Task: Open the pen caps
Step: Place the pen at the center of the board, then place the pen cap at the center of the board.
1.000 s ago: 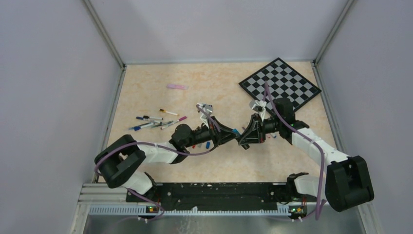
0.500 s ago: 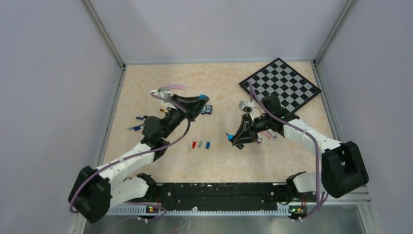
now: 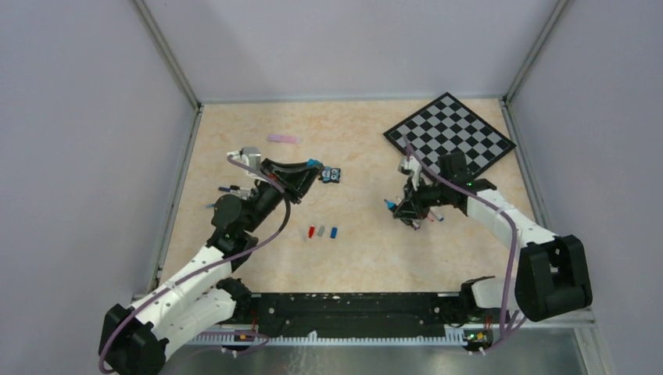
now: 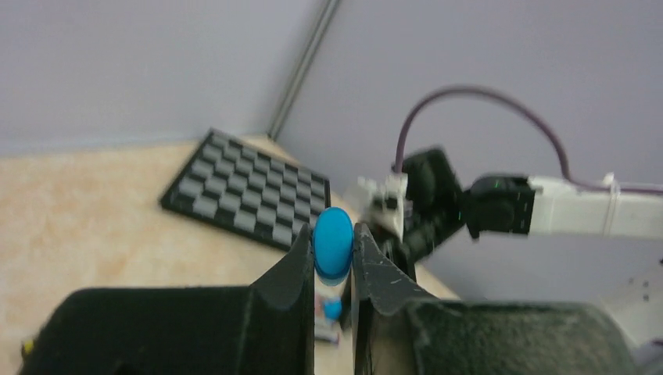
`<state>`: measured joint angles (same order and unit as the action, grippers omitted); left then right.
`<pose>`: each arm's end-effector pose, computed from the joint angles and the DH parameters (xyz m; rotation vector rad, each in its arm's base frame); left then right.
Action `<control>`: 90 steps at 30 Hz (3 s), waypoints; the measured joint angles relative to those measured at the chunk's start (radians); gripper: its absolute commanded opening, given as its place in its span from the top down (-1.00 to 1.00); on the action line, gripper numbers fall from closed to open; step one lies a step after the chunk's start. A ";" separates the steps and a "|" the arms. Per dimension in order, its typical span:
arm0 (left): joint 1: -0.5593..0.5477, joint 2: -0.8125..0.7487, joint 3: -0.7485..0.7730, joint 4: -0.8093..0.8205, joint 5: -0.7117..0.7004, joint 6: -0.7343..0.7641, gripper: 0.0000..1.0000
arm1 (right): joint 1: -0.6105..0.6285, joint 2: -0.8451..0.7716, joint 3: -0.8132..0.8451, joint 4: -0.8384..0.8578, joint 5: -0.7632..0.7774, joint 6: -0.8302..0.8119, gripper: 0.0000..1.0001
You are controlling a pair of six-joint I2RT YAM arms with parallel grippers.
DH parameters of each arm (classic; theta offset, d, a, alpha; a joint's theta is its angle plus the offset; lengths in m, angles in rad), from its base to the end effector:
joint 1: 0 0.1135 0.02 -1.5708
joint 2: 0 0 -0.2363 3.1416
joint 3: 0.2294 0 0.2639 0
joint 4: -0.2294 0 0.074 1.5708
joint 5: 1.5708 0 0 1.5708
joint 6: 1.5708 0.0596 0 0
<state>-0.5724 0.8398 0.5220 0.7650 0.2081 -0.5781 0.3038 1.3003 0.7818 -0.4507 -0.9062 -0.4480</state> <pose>0.1988 -0.1427 0.3233 0.1942 1.1918 -1.1340 0.2460 0.1263 0.1747 -1.1595 1.9981 1.0582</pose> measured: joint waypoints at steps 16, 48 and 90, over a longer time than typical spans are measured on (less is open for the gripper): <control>0.000 -0.026 -0.267 -0.272 0.194 -0.150 1.00 | -0.287 0.123 0.063 0.015 0.479 -0.039 0.82; 0.000 -0.071 -0.311 -0.280 0.208 -0.149 0.95 | -0.287 0.316 0.171 -0.077 0.426 -0.039 0.42; -0.330 0.758 0.397 -1.033 -0.300 -0.079 0.53 | -0.287 -0.018 0.141 -0.122 0.047 -0.057 0.42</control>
<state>-0.9020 1.5974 0.9195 -0.2684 -0.0917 -0.6575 0.0166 1.2823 0.9230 -0.5728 -0.8597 -0.5049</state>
